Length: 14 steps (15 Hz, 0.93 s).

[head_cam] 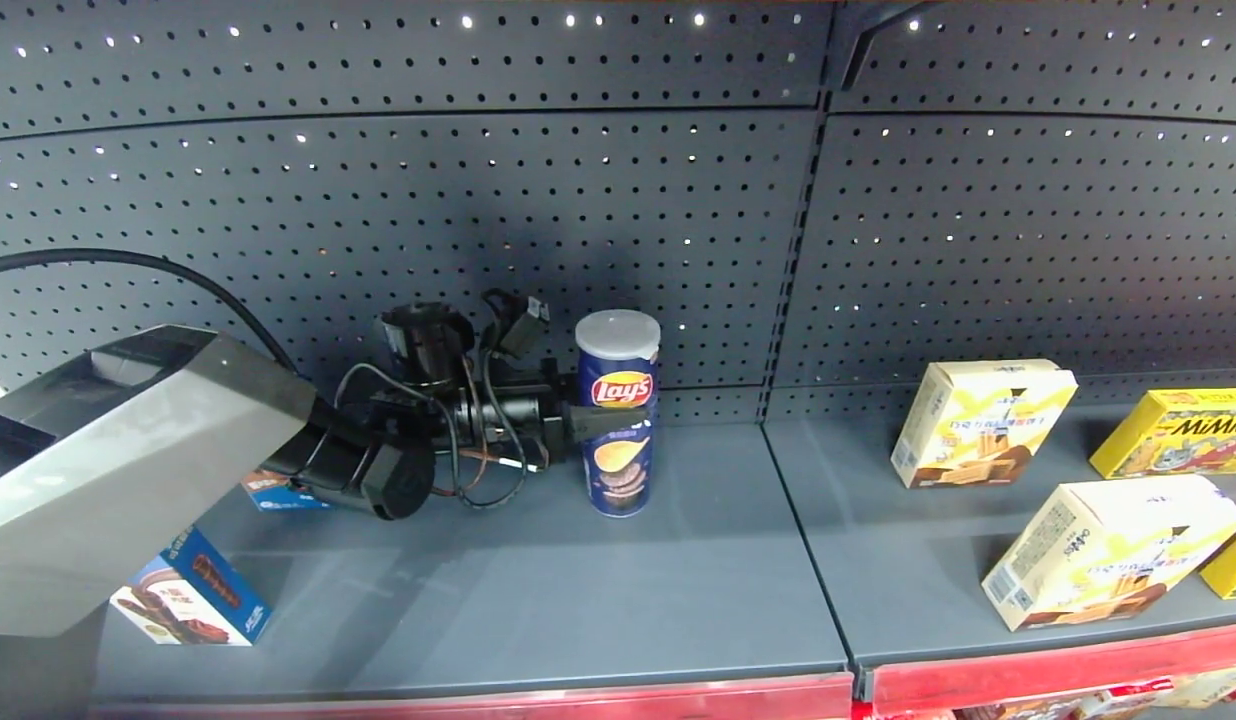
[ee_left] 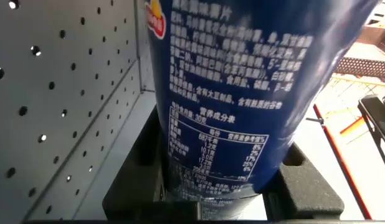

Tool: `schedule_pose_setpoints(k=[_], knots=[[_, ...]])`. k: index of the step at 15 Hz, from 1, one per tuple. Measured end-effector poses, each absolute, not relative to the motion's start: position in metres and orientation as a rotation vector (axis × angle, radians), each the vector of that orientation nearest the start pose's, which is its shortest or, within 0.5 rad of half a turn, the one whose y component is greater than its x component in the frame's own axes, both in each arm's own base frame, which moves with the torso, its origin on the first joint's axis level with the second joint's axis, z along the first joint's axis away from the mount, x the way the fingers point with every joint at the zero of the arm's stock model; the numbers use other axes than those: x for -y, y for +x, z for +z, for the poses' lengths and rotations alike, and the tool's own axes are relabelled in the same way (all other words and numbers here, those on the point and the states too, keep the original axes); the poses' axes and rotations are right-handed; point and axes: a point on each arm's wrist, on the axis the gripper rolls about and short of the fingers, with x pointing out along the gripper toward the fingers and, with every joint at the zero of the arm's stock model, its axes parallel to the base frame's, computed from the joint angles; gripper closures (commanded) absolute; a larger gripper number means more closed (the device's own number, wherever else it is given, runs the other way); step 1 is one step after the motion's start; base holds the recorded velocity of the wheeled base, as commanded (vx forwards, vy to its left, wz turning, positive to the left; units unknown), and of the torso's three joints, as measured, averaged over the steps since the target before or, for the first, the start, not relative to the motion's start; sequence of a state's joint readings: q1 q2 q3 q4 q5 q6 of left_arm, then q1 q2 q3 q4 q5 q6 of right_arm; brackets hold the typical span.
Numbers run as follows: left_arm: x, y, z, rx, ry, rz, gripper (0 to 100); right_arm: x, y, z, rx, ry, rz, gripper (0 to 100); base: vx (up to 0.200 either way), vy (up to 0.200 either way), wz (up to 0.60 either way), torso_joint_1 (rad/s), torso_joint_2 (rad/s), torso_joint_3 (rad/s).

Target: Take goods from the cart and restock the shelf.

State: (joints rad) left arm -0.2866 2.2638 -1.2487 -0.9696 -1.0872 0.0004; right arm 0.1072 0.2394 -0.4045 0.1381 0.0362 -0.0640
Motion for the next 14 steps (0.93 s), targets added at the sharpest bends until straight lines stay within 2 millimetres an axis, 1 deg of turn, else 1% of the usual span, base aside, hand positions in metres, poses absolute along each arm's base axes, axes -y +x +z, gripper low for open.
schedule_pose_setpoints(k=[1,4,7,10,14], knots=[[0.143,0.413,0.118,-0.048,-0.02,-1.374,100,0.002,-0.029,0.176,0.029,-0.063,0.143,100,0.0,0.0,0.0,0.0,0.0,0.0],[0.14,0.398,0.121,-0.076,-0.031,-1.377,100,0.002,-0.028,0.175,0.023,-0.063,0.142,100,0.0,0.0,0.0,0.0,0.0,0.0],[0.132,0.372,0.126,-0.104,-0.041,-1.371,100,0.002,-0.028,0.174,0.018,-0.063,0.142,100,0.0,0.0,0.0,0.0,0.0,0.0],[0.127,0.348,0.136,-0.061,-0.023,-1.371,100,0.002,-0.027,0.172,0.011,-0.063,0.143,100,0.0,0.0,0.0,0.0,0.0,0.0],[0.125,0.316,0.139,-0.053,-0.019,-1.361,100,0.002,-0.027,0.172,0.01,-0.063,0.143,100,0.0,0.0,0.0,0.0,0.0,0.0]])
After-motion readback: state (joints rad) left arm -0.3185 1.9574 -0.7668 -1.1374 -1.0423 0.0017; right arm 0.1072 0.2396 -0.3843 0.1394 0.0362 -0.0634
